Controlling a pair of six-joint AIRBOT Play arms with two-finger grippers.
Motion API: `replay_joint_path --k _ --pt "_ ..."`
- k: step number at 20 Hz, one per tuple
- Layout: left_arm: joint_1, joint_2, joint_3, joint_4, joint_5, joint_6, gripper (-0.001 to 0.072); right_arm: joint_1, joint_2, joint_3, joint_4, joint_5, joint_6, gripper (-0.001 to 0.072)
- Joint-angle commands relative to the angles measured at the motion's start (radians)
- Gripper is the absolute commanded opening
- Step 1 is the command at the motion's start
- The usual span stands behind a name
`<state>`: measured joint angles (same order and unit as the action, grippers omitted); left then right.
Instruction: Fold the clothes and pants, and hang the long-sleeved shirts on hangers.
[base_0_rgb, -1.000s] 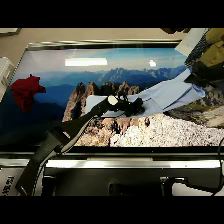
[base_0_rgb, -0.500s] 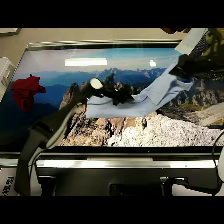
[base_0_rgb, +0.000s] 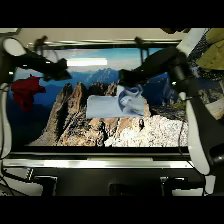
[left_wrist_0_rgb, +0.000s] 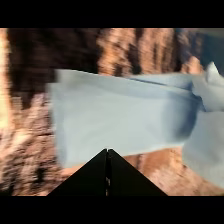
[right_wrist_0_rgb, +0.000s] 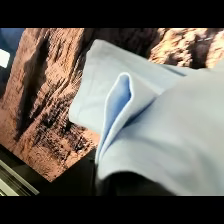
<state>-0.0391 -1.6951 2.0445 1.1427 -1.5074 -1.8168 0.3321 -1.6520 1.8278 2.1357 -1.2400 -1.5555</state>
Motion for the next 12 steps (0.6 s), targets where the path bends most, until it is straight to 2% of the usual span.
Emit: replay_joint_path --k 1,7,8,10,12 --pt "0.143 0.087 0.001 0.116 -0.081 0.011 0.0017 0.117 -0.107 0.001 -0.005 0.074 0.012 0.0030" --pt "0.188 0.089 -0.044 0.115 -0.082 0.011 0.0017 0.166 -0.204 0.001 0.003 0.154 0.027 0.0036" --pt "0.186 0.089 -0.055 0.115 -0.082 0.011 0.0017 0.166 -0.206 0.001 0.003 0.172 0.032 0.0098" --pt "0.177 0.088 -0.067 0.116 -0.081 0.014 0.0017 0.166 -0.201 0.004 0.055 0.190 0.041 0.0304" --pt "0.172 0.088 -0.068 0.116 -0.079 0.014 0.0017 0.166 -0.189 0.039 0.110 0.133 0.000 0.0370"
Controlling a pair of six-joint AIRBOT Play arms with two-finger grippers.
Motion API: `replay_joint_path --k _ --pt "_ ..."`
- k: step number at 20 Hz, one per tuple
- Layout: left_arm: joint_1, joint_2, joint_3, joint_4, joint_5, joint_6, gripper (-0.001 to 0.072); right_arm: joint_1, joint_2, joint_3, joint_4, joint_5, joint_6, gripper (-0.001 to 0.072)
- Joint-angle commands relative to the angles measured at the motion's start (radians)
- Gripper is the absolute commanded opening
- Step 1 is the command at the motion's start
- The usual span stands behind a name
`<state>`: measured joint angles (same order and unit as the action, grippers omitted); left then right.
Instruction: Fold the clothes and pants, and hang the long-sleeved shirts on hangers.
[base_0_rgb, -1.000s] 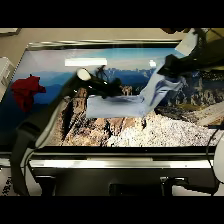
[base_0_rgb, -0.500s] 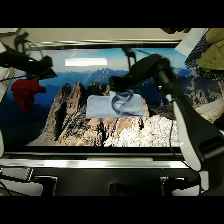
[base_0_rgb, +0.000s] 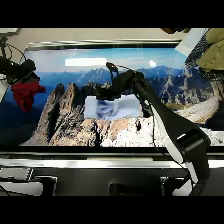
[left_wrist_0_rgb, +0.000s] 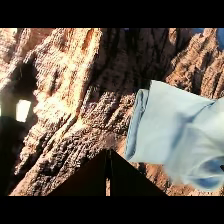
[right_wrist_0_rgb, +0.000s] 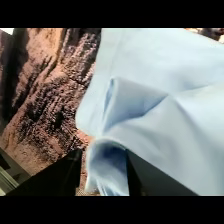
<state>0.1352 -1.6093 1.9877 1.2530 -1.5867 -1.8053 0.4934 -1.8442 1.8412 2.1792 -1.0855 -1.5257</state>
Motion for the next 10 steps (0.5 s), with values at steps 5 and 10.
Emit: replay_joint_path --k 5,10 --pt "-0.004 0.002 -0.011 0.005 0.008 0.003 0.0017 -0.061 0.146 0.126 -0.019 -0.126 -0.057 0.0463" --pt "-0.004 0.002 -0.011 0.006 0.008 0.003 0.0017 -0.351 0.238 0.142 -0.024 -0.157 -0.051 0.0544"
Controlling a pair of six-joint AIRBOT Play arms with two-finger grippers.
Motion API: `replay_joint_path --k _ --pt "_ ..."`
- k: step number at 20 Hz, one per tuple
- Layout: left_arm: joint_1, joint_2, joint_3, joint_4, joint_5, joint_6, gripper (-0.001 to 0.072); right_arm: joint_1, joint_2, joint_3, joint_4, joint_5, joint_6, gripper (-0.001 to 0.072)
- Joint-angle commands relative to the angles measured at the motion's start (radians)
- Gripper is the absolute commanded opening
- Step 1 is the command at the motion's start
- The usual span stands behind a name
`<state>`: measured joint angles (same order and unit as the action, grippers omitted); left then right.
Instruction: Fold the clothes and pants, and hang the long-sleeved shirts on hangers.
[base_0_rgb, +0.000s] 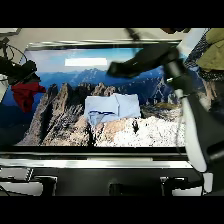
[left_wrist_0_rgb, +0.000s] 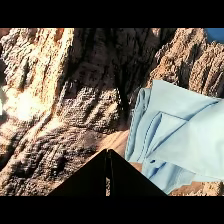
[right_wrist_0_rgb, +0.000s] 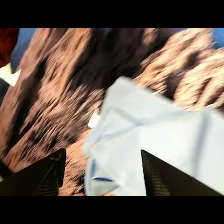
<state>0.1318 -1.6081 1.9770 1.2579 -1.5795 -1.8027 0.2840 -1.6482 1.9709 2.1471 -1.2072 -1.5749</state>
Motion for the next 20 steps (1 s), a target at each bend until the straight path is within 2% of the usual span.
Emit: replay_joint_path --k 1,4,9,12,20 --pt "0.000 0.001 0.000 0.001 0.001 0.000 0.0017 -0.200 0.040 0.011 0.006 -0.057 -0.004 0.0544" --pt "0.000 0.000 0.000 0.002 0.002 0.000 0.0016 -0.355 -0.002 0.004 0.006 -0.139 -0.031 0.0547" --pt "0.000 -0.001 0.000 0.011 0.002 0.000 0.0017 -0.489 -0.185 -0.117 0.177 -0.304 -0.114 0.0555" --pt "0.000 -0.005 0.000 0.011 0.001 0.000 0.0017 -0.459 -0.278 -0.216 0.259 -0.289 -0.158 0.0554" --pt "0.000 -0.029 0.000 0.011 0.001 0.000 0.0016 -0.321 -0.407 -0.237 0.232 -0.211 -0.183 0.0528"
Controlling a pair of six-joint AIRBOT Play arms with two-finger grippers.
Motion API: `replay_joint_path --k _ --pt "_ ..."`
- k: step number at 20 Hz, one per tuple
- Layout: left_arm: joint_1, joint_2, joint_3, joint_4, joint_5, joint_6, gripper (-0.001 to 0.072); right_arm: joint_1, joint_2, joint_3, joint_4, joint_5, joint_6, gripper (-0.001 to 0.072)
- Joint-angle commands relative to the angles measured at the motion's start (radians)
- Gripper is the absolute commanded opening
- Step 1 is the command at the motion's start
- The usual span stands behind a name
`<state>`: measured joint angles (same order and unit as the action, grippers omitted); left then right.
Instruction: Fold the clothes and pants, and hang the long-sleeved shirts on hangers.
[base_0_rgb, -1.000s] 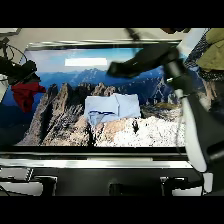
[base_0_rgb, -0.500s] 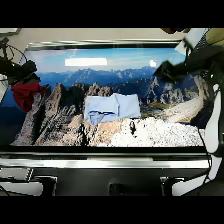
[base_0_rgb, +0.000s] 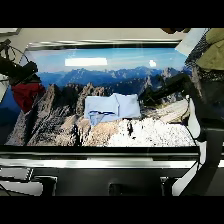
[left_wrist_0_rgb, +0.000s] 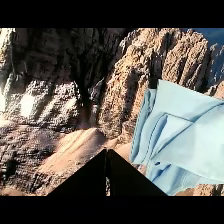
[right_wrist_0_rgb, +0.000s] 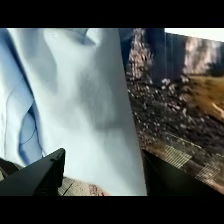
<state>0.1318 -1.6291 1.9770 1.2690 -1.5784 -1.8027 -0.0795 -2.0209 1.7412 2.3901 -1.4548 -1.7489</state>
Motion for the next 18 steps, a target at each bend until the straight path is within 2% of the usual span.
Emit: replay_joint_path --k 1,3,5,6,7,9,11,18 --pt "0.000 -0.010 0.000 0.000 0.000 0.000 0.0017 0.055 -0.037 -0.007 -0.018 0.051 -0.004 0.0488" --pt "0.000 -0.013 0.000 0.000 0.000 0.001 0.0017 0.070 -0.039 -0.007 -0.018 0.066 0.003 0.0416" --pt "0.000 -0.016 0.000 0.000 0.000 0.001 0.0017 0.077 -0.038 -0.006 -0.013 0.061 0.014 0.0233" --pt "0.000 -0.017 0.000 0.000 0.000 0.001 0.0017 0.077 -0.035 -0.006 -0.001 0.053 0.015 0.0072" --pt "0.000 -0.018 0.000 0.000 0.000 0.001 0.0017 0.077 -0.027 -0.006 0.013 0.046 0.014 0.0032" --pt "0.000 -0.018 0.000 0.000 -0.001 0.001 0.0017 0.075 0.010 -0.003 0.012 0.046 0.025 0.0029" --pt "0.000 -0.018 0.000 0.000 -0.003 0.001 0.0018 0.057 0.047 0.043 0.008 0.041 0.090 0.0029" --pt "0.000 -0.017 0.000 -0.001 -0.039 0.031 0.0018 -0.111 0.110 0.329 0.007 0.059 0.387 0.0028"
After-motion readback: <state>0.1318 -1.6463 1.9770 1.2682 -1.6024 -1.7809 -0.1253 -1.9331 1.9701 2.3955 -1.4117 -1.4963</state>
